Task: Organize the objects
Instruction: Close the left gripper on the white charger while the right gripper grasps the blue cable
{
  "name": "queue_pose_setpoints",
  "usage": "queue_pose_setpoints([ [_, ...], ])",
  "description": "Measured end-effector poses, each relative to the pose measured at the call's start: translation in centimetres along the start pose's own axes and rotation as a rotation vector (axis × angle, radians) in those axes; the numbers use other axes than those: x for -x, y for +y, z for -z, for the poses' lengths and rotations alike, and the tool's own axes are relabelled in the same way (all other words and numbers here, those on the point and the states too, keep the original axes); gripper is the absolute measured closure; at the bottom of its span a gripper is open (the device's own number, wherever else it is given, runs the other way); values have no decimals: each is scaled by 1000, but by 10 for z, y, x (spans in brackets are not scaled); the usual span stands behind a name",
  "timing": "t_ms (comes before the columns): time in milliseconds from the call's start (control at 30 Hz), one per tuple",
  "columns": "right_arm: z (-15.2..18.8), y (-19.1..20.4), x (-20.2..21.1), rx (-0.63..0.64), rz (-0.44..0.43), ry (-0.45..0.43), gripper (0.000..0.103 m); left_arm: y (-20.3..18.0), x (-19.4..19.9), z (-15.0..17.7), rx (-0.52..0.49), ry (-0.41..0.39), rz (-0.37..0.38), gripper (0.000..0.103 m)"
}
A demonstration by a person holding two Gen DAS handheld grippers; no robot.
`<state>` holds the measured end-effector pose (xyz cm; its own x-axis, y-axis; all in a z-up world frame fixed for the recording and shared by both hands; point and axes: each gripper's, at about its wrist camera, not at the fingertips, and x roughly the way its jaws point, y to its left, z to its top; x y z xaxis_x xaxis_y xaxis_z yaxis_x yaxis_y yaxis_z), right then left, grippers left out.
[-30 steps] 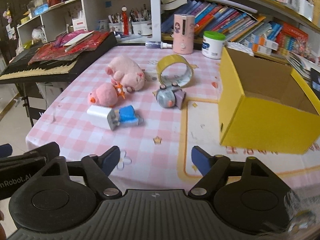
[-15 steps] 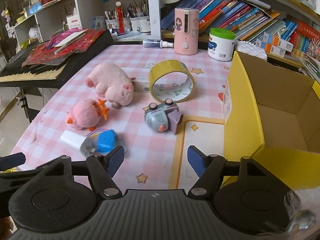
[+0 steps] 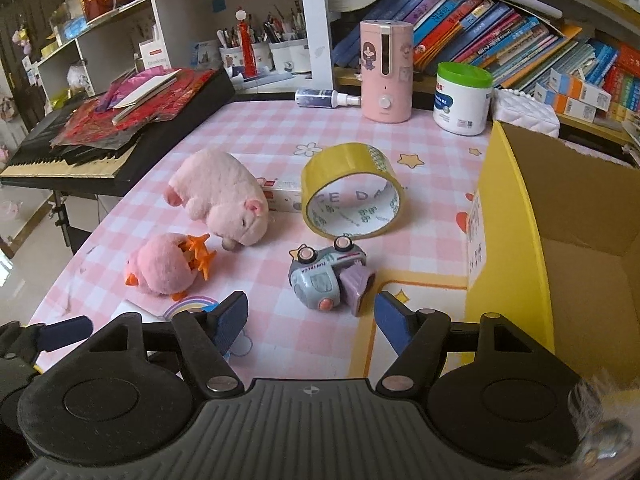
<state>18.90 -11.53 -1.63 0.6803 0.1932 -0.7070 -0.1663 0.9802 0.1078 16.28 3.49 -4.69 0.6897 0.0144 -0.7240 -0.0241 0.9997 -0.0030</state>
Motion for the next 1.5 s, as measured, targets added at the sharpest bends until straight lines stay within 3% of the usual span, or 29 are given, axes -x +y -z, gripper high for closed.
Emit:
queue_pose_setpoints([
  [200,-3,-2,-4,12,-11,10,33,-7,-13,1,-70,-10,23,15],
  [300,-4,0,-5,21,-31,14,33,-9,-16,4,-112,-22,42,27],
  [333,-4,0,-5,24,-40,15,33,-8,-17,4,-120,-21,43,36],
  [500,-5,6,-11,40,-77,34,33,1,-15,5,-111,-7,47,36],
  [700,-8,25,-25,85,-147,77,33,29,-4,8,-6,20,-1,37],
  [833,-5,46,-42,168,-190,107,34,50,0,9,58,38,-64,37],
  [1000,1,69,-66,313,-175,97,36,60,6,13,81,46,-94,37],
  [1100,3,75,-80,377,-174,112,44,65,8,14,84,42,-103,37],
  [1233,4,71,-84,364,-210,124,74,68,13,11,93,33,-94,37],
  [1500,-3,45,-26,186,-207,60,74,53,45,-4,64,-44,-39,37],
])
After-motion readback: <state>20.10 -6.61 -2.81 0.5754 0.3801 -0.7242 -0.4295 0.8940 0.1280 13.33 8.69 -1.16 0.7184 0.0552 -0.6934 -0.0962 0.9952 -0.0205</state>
